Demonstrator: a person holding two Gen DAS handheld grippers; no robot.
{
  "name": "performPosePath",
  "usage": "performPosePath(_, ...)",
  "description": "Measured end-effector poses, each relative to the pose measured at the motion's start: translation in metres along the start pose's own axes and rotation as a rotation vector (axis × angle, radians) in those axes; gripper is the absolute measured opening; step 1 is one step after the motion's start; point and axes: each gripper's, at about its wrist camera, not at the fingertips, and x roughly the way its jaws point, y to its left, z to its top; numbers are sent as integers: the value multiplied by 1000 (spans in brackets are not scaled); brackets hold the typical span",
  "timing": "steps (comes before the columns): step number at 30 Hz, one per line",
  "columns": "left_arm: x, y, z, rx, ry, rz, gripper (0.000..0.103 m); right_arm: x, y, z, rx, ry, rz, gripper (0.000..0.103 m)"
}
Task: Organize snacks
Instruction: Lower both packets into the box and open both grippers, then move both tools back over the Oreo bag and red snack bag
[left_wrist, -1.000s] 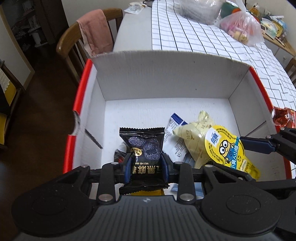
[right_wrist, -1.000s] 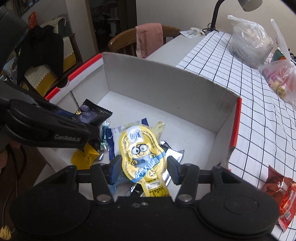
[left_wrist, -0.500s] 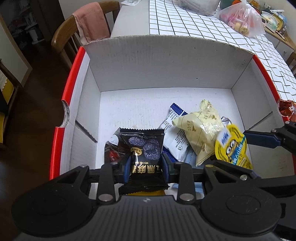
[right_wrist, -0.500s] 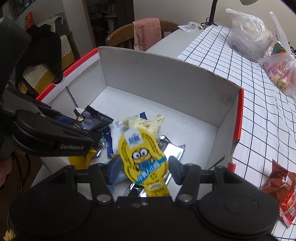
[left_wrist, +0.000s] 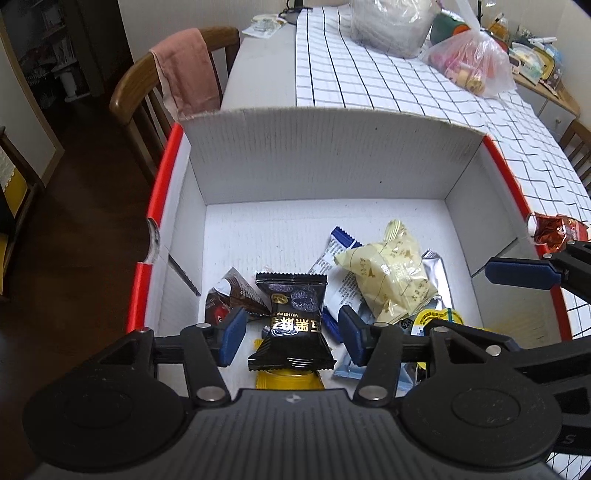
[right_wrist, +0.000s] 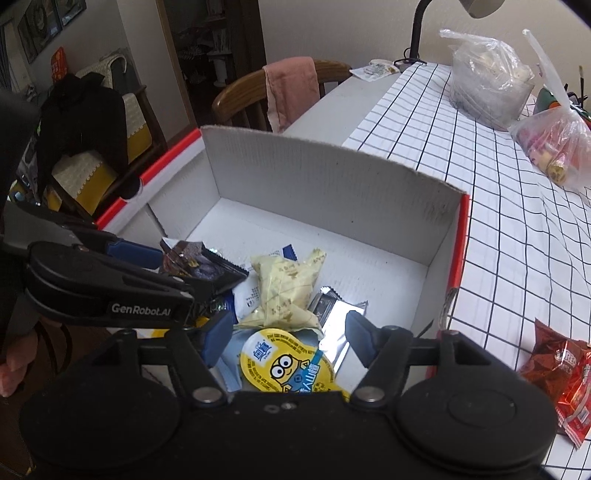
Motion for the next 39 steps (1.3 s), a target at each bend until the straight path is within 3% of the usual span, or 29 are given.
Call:
performPosePath(6,-18,-3,0,4,-49,-4,59,-21,-4,0,10,-43,17,78)
performPosePath(22,-66,-41,-2,41,-185,-35,69,-81,-30,-15,42,-162,52,89)
performPosePath(29,-74,-70,0,62,-205,-64,69,-103,-54,-29,80,-190,54,89)
performPosePath(39,-71,-127,5,81,-210,-125,72,-122,-110,-54,155,-206,22,100)
